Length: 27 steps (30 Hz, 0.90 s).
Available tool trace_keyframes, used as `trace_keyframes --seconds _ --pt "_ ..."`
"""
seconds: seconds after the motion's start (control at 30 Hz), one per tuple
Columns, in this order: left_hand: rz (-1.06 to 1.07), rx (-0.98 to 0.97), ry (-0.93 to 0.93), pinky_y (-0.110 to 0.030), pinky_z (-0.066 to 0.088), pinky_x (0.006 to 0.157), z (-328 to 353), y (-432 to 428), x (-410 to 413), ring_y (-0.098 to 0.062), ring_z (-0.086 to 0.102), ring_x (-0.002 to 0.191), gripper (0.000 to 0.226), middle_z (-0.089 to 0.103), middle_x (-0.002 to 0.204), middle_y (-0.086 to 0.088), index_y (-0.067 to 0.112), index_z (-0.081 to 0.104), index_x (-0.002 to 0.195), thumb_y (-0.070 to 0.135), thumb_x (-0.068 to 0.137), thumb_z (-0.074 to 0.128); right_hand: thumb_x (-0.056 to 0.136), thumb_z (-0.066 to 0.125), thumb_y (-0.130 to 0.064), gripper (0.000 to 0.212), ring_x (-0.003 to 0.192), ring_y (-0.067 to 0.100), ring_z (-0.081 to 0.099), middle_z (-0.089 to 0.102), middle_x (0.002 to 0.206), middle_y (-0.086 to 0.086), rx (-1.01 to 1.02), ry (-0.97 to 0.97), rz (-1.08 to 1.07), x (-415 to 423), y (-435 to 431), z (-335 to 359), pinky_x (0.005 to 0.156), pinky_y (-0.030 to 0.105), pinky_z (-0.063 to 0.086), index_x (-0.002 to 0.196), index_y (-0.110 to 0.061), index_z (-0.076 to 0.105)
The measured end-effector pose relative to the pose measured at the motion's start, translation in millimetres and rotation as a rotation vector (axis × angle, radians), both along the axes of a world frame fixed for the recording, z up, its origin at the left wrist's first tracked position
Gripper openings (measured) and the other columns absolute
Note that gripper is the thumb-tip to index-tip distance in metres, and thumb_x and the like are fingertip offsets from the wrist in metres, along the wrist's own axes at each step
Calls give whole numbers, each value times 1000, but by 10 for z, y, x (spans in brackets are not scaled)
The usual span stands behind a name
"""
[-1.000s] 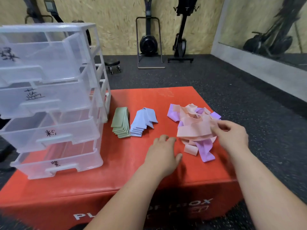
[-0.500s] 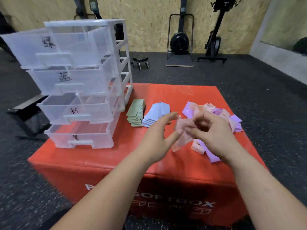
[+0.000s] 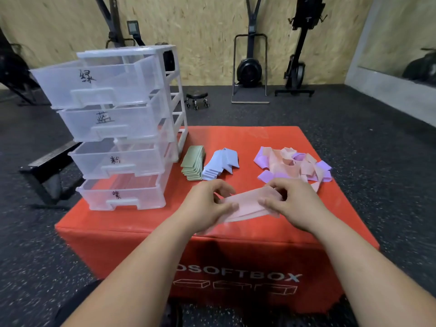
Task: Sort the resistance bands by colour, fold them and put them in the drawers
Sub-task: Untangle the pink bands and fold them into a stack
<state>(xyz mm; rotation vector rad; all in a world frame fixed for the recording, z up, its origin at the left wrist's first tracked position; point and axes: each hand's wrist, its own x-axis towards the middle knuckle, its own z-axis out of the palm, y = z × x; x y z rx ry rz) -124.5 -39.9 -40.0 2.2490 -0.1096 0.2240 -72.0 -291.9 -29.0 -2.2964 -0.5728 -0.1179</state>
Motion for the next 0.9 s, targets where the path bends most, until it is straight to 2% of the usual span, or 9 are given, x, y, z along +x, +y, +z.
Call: trace_keyframes --seconds 0.1,0.2,0.3,0.37,0.5,0.6,0.73,0.8,0.9 --pt "-23 0 -7 -27 48 58 -33 144 -32 -1 59 56 23 70 86 8 31 75 102 28 83 88 78 83 -50 28 87 14 58 63 90 -11 -158 -50 -70 -54 -78 -20 76 35 46 72 -38 59" --pt "-41 62 3 -25 48 62 -94 323 -67 0 60 58 19 69 79 11 32 75 98 30 85 88 79 82 -53 29 104 4 60 67 108 -19 -152 -5 9 -143 -129 19 89 30 46 75 -35 60" --pt "-37 60 18 -26 51 66 -183 585 -116 -1 60 64 15 69 76 14 29 78 98 28 87 87 84 82 -45 29 70 -5 54 62 74 -28 -97 141 48 -162 -183 29 66 16 38 77 -24 63" --pt "-38 38 41 -28 51 67 -248 776 -129 -3 60 65 13 68 75 12 27 79 98 28 89 87 85 84 -39 29 59 2 44 54 63 -18 -32 238 44 -127 -230 -7 59 21 33 82 -19 64" --pt "-6 -171 97 -29 53 66 -305 989 -127 -10 60 68 16 68 82 -1 20 76 104 12 91 83 83 86 -16 17 64 11 57 67 68 -3 132 392 7 -14 -282 -123 62 28 45 93 -17 73" --pt "16 -235 124 -29 56 72 -397 1100 -70 -12 63 76 26 73 97 -16 25 77 106 4 91 81 83 84 -5 26 73 17 66 73 83 11 191 431 -51 104 -291 -235 70 36 52 101 -23 78" --pt "54 -204 105 -39 59 85 -486 1241 52 -17 67 82 33 75 101 -13 32 77 105 4 88 81 82 82 -1 36 69 16 63 74 105 2 184 414 -77 285 -208 -332 67 37 53 107 -26 78" --pt "83 -146 75 -32 57 81 -474 1242 94 -13 66 78 35 73 99 -12 30 75 104 0 87 80 81 81 1 41 67 15 62 73 110 3 140 374 -67 333 -135 -329 64 40 54 110 -29 77" --pt "137 16 -71 -20 53 79 -431 1252 155 -3 67 79 36 73 91 7 30 75 102 -1 84 77 80 79 2 44 75 31 69 75 98 -8 71 220 -67 419 -30 -300 72 55 59 106 -33 78"
